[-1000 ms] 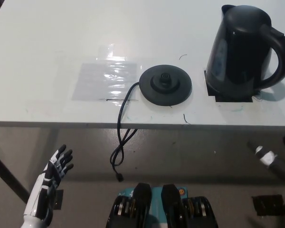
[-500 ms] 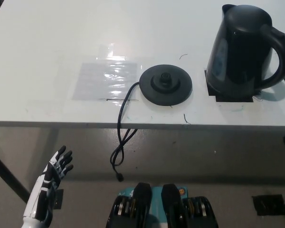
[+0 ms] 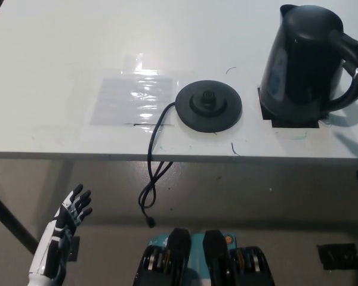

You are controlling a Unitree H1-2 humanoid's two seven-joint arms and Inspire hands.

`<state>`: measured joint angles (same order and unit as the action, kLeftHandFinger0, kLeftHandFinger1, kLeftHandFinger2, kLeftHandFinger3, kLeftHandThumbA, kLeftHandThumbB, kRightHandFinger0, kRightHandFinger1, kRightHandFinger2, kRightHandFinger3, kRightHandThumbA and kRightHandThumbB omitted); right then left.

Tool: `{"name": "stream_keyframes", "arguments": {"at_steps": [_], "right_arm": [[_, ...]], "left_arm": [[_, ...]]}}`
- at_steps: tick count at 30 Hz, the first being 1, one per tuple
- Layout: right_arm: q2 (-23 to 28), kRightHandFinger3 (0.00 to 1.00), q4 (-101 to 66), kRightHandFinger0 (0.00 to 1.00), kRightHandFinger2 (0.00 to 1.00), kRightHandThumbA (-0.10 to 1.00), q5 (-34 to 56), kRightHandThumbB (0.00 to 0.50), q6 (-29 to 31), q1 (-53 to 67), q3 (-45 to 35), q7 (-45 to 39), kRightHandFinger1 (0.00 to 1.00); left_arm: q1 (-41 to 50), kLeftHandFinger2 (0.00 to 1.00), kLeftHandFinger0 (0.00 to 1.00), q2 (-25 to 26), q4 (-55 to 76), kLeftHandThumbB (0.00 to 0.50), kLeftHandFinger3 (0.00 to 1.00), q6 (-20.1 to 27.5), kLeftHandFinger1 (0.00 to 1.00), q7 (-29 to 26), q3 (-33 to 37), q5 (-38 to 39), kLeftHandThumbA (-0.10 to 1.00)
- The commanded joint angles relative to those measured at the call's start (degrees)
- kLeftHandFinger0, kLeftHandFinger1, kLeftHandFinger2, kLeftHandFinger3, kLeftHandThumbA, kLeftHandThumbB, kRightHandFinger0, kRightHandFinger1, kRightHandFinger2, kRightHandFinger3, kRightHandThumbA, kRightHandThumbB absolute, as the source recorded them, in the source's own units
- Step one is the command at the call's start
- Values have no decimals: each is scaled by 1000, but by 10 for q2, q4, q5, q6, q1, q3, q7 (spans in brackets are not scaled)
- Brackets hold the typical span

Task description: A kettle and its base are kept separately on the desk infront of the robot and the robot uses its right hand to lift the kettle by its handle and places it on its base to align it correctly.

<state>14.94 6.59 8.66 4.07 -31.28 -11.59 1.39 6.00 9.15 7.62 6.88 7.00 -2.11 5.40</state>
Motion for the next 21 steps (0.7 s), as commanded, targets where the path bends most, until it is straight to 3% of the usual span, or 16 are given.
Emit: {"name": "stream_keyframes", "arguments": {"at_steps": [1,6,8,12,17,21], "right_arm": [[13,1000,26,1000,1000,1000,23,262,-15,-33,-3,-20,1000],[12,1000,92,1000,1000,1000,23,215,3,-52,3,-33,1000],[12,1000,109,1000,1000,1000,24,189,5,-56,1,-32,1000],[13,1000,148,1000,1000,1000,24,224,11,-65,-1,-34,1000],[12,1000,163,1000,1000,1000,36,188,15,-64,-5,-43,1000],[14,1000,167,1000,1000,1000,32,209,18,-64,-6,-44,1000]], "left_arm": [[-2,1000,1000,9,7,180,1000,19,1000,11,-1,9,1000],[-3,1000,1000,9,5,204,1000,23,1000,10,-4,7,1000],[-3,1000,1000,9,6,187,1000,23,1000,11,-4,8,1000],[-5,1000,1000,11,7,192,1000,22,1000,13,-5,7,1000],[-5,1000,1000,12,13,207,1000,17,1000,11,-7,7,1000],[-5,1000,1000,11,12,231,1000,14,1000,13,-7,9,1000]]}}
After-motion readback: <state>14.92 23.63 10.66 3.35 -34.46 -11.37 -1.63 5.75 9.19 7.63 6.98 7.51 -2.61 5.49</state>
